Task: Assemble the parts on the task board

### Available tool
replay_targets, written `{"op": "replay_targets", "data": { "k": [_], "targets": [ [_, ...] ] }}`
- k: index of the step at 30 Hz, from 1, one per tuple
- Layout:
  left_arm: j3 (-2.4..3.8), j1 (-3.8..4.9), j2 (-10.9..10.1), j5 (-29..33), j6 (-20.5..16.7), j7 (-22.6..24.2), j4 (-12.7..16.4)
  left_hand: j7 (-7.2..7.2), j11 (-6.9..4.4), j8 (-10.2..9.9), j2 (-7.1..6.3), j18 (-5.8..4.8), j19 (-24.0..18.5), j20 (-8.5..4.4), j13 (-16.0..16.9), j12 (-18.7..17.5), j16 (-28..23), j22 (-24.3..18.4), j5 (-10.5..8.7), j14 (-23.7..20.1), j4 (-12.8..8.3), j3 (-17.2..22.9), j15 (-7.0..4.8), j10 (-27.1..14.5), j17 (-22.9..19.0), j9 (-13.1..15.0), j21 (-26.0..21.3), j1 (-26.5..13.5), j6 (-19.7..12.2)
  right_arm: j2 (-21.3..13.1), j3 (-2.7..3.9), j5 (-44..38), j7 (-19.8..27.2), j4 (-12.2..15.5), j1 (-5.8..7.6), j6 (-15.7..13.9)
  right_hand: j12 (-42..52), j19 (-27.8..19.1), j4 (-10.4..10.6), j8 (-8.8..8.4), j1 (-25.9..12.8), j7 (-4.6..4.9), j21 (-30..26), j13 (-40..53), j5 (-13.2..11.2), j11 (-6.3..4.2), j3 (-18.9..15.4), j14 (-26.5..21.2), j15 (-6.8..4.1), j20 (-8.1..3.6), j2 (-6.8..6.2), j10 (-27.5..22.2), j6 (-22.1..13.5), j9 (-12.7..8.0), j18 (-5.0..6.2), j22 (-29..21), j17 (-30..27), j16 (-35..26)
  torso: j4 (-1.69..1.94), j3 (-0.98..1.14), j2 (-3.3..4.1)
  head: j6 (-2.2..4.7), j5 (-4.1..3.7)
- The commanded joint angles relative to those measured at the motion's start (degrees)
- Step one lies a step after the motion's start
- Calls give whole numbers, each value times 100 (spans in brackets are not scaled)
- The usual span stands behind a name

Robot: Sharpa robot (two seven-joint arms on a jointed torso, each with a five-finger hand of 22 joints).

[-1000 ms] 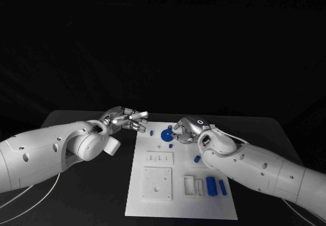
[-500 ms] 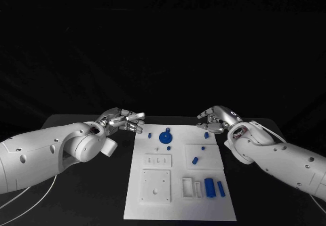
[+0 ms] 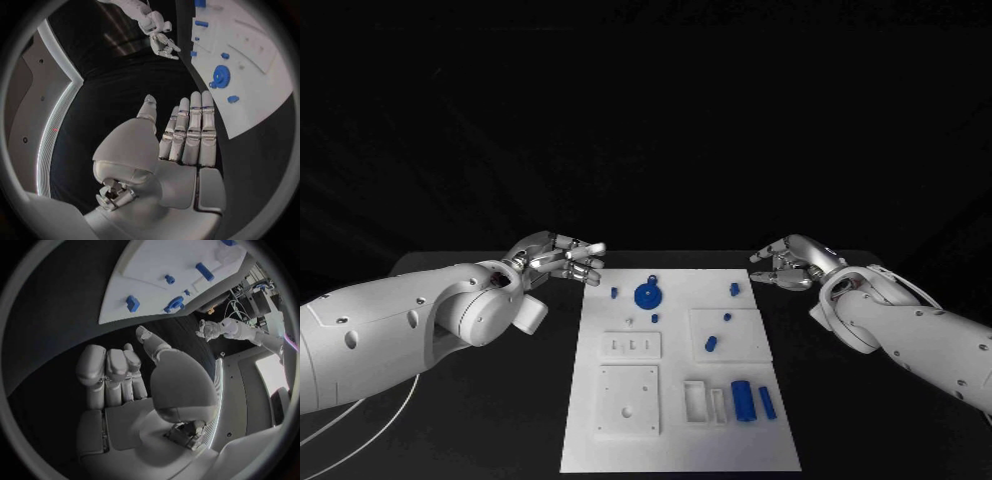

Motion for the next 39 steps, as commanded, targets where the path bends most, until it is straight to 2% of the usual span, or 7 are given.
{"op": "replay_targets", "data": {
  "k": [1, 7, 12, 19, 24, 32, 39],
  "targets": [
    [4, -6, 24, -39, 109, 120, -18, -14, -5, -11, -23, -97, 6, -10, 0, -32, -7, 3, -24, 0, -47, -2, 3, -1, 2, 2, -10, 65, 27, 67, 4, 86, 307, -159, -35, 269, -59, 85, -15, -15, 4, 1, -19, -30, -53, 30, -92, -1, 49, 42, -16, -46, -112, -2, -32, 785, 2, -5, -8, 30, 2, -17, -13],
    [4, -21, 40, -41, 148, 136, -57, 4, 36, -23, -42, -89, -1, 1, -3, -46, -16, 0, -24, -8, -79, -4, 18, -158, -2, 1, -16, 69, 7, 238, 4, 52, 385, -472, -160, 317, -107, 75, -64, -16, 82, 41, -49, -73, -87, 55, -227, -5, 67, 61, -14, -86, -284, -2, -19, 780, -3, -43, 4, 26, 11, -45, -4],
    [3, -36, 52, -44, 192, 141, -84, 29, 88, -40, -59, -72, -14, 22, -5, -53, -24, -2, -25, -23, -111, 6, 39, -364, -5, 0, -21, 77, -40, 386, 5, 54, 431, -655, -233, 361, -112, 71, -89, -17, 108, 45, -62, -80, -107, 57, -242, -8, 70, 65, -7, -94, -302, -1, -17, 778, 1, -46, 16, 46, 24, -62, -7],
    [3, -57, 63, -53, 226, 136, -112, 36, 100, -37, -64, -57, -26, 38, -5, -53, -42, -5, -25, -39, -135, 20, 50, -407, -14, 1, -25, 82, -58, 529, 5, 53, 458, -839, -295, 418, -107, 67, -157, -16, 104, 44, -66, -85, -67, 56, -213, -13, 70, 66, 25, -104, -290, 0, -18, 779, 10, -55, 17, 39, 26, -77, -4],
    [3, -63, 74, -64, 233, 128, -125, 36, 102, -34, -61, -53, -26, 41, -6, -53, -44, -5, -25, -36, -140, 24, 51, -415, -15, 1, -22, 79, -62, 612, 5, 36, 416, -919, -319, 339, -96, 66, -143, -17, 57, 43, -75, -81, -59, 57, -214, -11, 70, 66, 41, -100, -274, 1, -16, 776, 15, -53, 5, 40, 21, -93, -4],
    [3, -80, 100, -68, 249, 117, -143, 36, 103, -33, -61, -51, -26, 41, -6, -53, -45, -5, -25, -35, -142, 25, 51, -417, -16, 1, -22, 78, -63, 705, 6, 28, 295, -970, -330, 138, -62, 73, -92, -18, 9, 33, -69, -65, -108, 49, -195, -3, 65, 62, 69, -78, -230, 2, -12, 776, 24, -44, 23, 35, 17, -124, -40],
    [2, -88, 108, -69, 249, 101, -153, 38, 104, -27, -54, -49, -26, 43, -5, -52, -48, -4, -25, -31, -143, 29, 51, -424, -17, 1, -18, 66, -70, 756, 6, 28, 258, -986, -332, 136, -49, 78, -50, -17, -20, 31, -66, -59, -137, 48, -176, 1, 64, 61, 71, -72, -222, 1, -8, 777, 35, -35, 26, 29, 18, -127, -16]
  ]
}}
